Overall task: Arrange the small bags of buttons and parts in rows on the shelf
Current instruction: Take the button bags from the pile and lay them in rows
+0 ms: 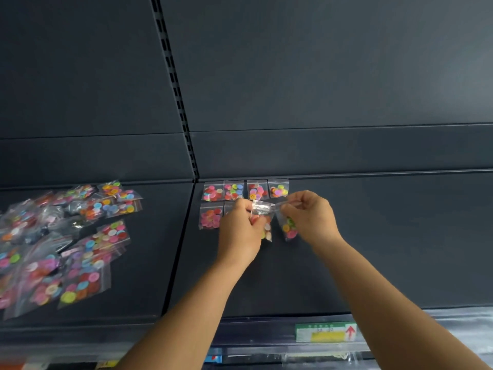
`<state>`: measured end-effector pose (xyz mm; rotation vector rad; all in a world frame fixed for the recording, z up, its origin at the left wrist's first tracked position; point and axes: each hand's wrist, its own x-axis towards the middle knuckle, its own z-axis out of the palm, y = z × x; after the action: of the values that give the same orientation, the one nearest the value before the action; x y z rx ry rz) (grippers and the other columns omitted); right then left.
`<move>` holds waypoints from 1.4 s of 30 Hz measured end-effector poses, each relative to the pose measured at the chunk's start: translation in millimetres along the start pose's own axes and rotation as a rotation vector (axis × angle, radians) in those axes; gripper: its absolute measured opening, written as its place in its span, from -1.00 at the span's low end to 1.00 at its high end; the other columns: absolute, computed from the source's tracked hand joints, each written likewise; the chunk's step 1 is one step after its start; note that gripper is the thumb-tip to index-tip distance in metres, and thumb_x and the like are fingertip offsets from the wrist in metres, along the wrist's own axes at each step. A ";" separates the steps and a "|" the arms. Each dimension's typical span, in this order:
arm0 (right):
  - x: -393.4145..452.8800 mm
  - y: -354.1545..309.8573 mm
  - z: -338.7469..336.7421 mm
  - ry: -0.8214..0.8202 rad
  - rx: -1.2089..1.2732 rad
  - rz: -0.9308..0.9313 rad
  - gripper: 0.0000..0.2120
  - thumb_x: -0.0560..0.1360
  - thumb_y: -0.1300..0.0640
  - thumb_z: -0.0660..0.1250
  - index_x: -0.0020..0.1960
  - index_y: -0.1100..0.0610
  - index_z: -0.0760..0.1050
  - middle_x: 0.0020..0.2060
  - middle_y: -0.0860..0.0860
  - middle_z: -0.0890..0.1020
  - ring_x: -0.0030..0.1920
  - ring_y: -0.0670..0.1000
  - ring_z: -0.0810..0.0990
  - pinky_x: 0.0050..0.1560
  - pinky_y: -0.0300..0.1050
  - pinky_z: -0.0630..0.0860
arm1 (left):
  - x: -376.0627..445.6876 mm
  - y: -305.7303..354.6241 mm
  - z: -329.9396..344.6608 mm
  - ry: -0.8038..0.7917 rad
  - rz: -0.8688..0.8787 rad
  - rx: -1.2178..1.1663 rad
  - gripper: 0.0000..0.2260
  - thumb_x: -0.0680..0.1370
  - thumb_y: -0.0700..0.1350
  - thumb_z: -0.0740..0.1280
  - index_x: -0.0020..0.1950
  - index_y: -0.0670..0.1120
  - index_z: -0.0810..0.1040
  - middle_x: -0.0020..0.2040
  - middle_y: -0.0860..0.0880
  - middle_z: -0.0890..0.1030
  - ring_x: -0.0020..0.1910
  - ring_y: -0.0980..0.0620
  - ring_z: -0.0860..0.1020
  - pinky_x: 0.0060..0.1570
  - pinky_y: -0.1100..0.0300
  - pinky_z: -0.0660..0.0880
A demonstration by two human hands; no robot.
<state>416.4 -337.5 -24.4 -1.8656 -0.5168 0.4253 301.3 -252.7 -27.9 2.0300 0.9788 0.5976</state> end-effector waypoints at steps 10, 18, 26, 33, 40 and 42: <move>-6.4 20.5 -14.5 -0.128 -0.674 -0.291 -0.76 0.45 0.17 0.35 0.09 -0.03 0.58 0.07 -0.06 0.45 0.15 0.05 0.38 -0.01 -0.18 0.34 | 5.3 -14.0 3.0 -0.140 0.454 0.530 -0.78 0.59 -0.10 0.24 0.19 -0.07 0.56 0.19 0.04 0.48 0.19 0.04 0.33 0.13 0.17 0.33; 3.3 19.6 -1.4 -0.147 -0.690 -0.304 -0.79 0.53 0.05 0.30 0.14 0.00 0.58 0.15 0.00 0.51 0.16 0.07 0.39 0.10 -0.10 0.41 | 21.4 -15.0 14.4 -0.198 0.457 0.640 -0.79 0.60 -0.13 0.20 0.17 -0.11 0.55 0.22 0.00 0.50 0.20 0.01 0.36 0.04 0.18 0.32; 7.9 22.6 1.8 -0.137 -0.704 -0.366 -0.79 0.54 0.06 0.28 0.14 -0.01 0.58 0.16 -0.05 0.54 0.15 0.02 0.39 0.02 -0.23 0.33 | 26.0 -23.3 13.0 -0.190 0.491 0.650 -0.71 0.60 -0.15 0.22 0.31 -0.12 0.48 0.30 -0.01 0.48 0.28 0.00 0.38 0.19 0.15 0.33; 10.5 17.4 2.6 -0.153 -0.768 -0.388 -0.79 0.55 0.06 0.24 0.12 0.02 0.59 0.17 -0.03 0.53 0.15 0.04 0.39 -0.02 -0.27 0.29 | 30.6 -21.2 15.1 -0.179 0.473 0.652 -0.75 0.60 -0.15 0.22 0.27 -0.13 0.50 0.26 0.00 0.49 0.25 0.00 0.38 0.14 0.12 0.38; 7.5 11.3 2.7 -0.179 -0.832 -0.372 -0.76 0.57 0.04 0.21 0.15 0.03 0.57 0.19 0.00 0.50 0.17 0.07 0.40 0.05 -0.21 0.33 | 26.3 -16.9 13.6 -0.186 0.459 0.653 -0.70 0.61 -0.14 0.20 0.34 -0.11 0.45 0.31 -0.01 0.46 0.30 0.00 0.36 0.17 0.12 0.34; 6.2 9.7 2.1 -0.185 -0.855 -0.375 -0.77 0.56 0.04 0.21 0.13 0.04 0.56 0.19 0.00 0.49 0.17 0.07 0.40 0.08 -0.19 0.35 | 23.3 -15.1 11.1 -0.179 0.460 0.656 -0.65 0.60 -0.14 0.22 0.39 -0.12 0.39 0.35 -0.03 0.44 0.34 -0.01 0.34 0.24 0.13 0.31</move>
<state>421.9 -335.5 -34.6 -2.4640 -1.2986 0.1158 316.2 -233.0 -44.9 2.8773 0.6428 0.3321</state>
